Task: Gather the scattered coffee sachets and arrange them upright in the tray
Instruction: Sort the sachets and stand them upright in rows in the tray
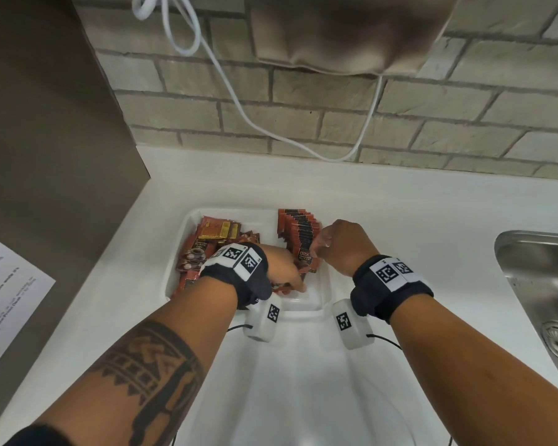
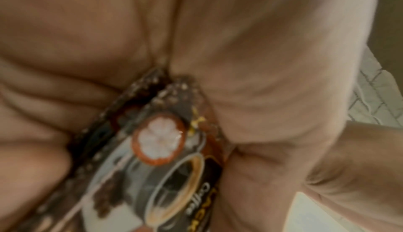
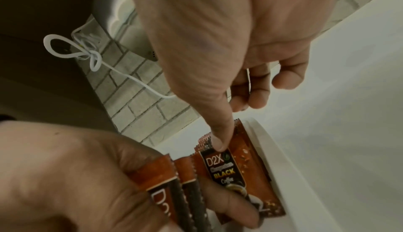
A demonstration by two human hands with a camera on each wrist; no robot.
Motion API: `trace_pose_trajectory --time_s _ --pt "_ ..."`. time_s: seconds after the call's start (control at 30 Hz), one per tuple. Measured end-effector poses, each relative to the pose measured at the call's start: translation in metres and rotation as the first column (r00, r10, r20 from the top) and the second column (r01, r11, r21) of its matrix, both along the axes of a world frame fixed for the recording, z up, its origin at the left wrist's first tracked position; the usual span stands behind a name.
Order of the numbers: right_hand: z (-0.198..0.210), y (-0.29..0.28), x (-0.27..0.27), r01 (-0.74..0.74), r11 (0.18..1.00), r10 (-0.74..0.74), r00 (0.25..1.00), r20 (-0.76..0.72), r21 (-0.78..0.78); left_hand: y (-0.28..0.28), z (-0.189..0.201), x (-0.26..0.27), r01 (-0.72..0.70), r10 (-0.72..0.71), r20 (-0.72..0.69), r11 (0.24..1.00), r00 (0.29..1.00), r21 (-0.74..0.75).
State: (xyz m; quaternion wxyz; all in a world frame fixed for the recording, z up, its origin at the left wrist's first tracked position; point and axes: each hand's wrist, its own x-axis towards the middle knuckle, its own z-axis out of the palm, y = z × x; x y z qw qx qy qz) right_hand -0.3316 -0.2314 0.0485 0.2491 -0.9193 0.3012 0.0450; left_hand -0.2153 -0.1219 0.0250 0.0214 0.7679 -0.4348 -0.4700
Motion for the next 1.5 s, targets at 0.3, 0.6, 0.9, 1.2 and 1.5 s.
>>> trace_pose_trajectory --time_s 0.3,0.6,0.9,1.2,1.5 --pt "-0.011 -0.008 0.001 0.071 0.995 -0.076 0.994 0.075 0.071 -0.002 -0.006 0.001 -0.009 0.009 -0.008 1.000 1.000 -0.006" --pt "-0.013 -0.008 0.001 0.056 0.994 -0.065 0.994 0.089 0.098 -0.003 0.001 0.000 0.025 -0.025 -0.011 1.000 1.000 -0.007" --pt "-0.013 -0.008 0.002 0.043 0.995 -0.052 0.993 0.101 0.091 -0.002 0.008 0.001 0.054 -0.054 0.038 0.998 0.998 0.009" --pt "-0.003 -0.009 -0.006 0.052 0.998 -0.060 0.982 0.181 0.047 0.008 0.019 0.009 -0.064 0.060 -0.121 0.997 0.991 -0.031" --pt "0.007 0.005 -0.011 0.008 0.927 -0.144 0.931 0.335 0.376 0.031 0.024 0.017 -0.534 0.305 -0.657 0.827 0.690 -0.177"
